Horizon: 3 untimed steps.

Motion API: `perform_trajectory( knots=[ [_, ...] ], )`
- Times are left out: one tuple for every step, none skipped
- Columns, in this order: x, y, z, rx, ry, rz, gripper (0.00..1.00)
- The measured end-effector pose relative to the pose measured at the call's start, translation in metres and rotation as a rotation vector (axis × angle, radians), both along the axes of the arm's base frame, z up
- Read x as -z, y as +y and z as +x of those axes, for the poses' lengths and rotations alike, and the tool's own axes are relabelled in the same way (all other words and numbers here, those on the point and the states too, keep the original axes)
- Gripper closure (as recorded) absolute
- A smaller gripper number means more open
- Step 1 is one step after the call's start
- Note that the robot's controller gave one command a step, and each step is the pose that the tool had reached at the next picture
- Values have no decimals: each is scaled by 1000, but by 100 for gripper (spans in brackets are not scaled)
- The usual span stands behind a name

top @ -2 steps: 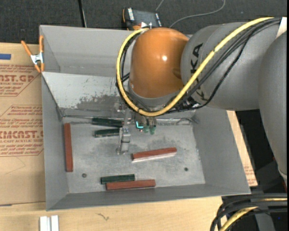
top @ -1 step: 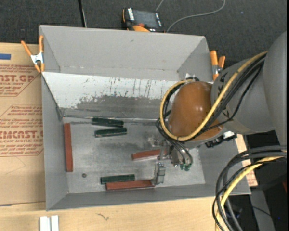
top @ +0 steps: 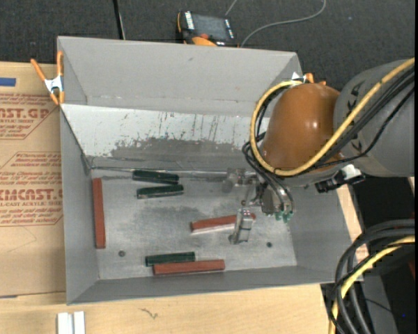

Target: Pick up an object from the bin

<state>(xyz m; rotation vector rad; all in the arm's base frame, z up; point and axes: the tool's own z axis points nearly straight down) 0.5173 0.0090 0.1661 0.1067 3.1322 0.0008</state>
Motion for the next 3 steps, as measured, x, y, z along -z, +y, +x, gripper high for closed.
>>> perform_trajectory(
  knots=[
    [100, -46, 25, -107, 12, 0, 0],
    [96, -45, 26, -108, 8, 1, 100],
    [-64, -53, 36, -153, -4, -3, 100]
  ],
)
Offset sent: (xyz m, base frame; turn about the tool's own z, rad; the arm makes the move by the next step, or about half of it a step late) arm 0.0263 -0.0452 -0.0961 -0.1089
